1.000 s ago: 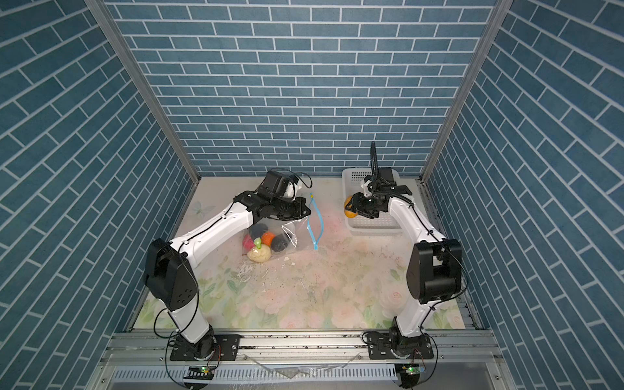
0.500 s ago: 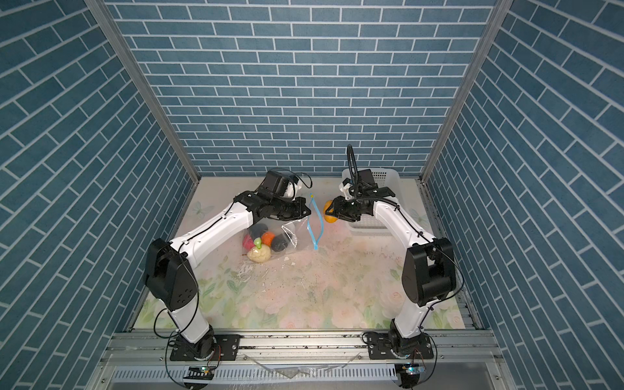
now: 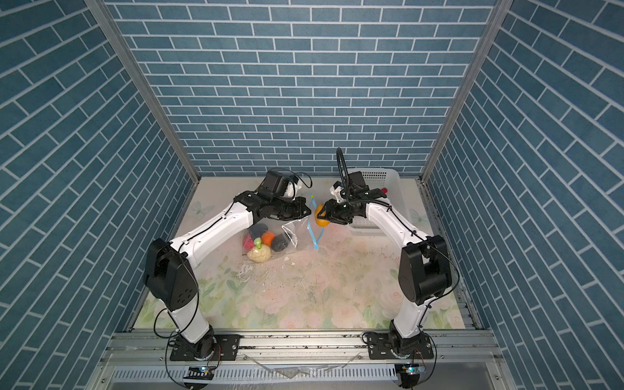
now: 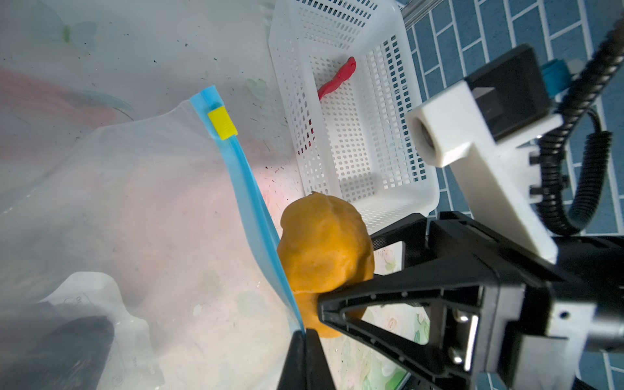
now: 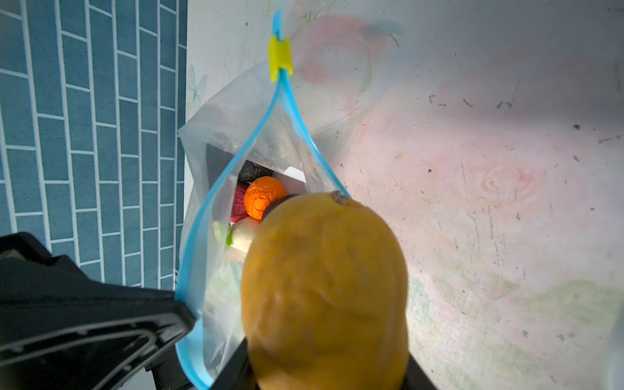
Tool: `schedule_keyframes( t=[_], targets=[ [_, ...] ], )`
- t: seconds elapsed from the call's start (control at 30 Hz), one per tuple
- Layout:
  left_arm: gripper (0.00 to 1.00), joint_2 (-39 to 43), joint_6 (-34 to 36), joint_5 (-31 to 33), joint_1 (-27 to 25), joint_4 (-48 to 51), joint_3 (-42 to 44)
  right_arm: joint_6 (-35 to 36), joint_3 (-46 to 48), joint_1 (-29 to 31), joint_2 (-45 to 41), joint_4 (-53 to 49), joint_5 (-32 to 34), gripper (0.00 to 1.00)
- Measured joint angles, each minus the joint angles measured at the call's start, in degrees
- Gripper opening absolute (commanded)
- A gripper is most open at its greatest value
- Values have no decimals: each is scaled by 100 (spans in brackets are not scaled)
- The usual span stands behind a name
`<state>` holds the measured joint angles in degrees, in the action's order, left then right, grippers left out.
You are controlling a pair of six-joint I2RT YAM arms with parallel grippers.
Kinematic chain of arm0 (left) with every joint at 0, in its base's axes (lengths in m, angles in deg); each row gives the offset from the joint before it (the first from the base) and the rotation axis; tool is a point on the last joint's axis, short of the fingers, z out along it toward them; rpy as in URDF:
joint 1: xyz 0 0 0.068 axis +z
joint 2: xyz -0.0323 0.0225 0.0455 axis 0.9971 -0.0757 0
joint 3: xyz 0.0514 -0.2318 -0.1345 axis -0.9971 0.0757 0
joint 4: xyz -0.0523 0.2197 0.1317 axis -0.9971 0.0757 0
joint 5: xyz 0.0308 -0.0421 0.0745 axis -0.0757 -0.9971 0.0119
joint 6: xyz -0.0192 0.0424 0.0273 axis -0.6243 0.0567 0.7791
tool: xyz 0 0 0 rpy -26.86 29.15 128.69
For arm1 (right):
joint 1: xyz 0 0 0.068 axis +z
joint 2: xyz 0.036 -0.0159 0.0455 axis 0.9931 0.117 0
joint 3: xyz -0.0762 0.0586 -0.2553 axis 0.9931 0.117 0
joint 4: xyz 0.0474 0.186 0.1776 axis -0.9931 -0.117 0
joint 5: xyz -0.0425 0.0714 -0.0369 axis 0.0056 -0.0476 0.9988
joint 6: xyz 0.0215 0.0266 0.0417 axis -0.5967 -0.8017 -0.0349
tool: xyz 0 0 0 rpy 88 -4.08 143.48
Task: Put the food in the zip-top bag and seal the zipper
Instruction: 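Lift the yellow squash and carry it over the bag mouth with the right gripper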
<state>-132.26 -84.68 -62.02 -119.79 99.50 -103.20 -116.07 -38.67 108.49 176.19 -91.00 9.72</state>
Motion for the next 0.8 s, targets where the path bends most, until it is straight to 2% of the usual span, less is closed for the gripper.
schedule_keyframes(
  t=[0.8],
  targets=[
    [3,0,-33,-2,-4,-39,0,-44,44,243,339,96,-24,48]
  ],
)
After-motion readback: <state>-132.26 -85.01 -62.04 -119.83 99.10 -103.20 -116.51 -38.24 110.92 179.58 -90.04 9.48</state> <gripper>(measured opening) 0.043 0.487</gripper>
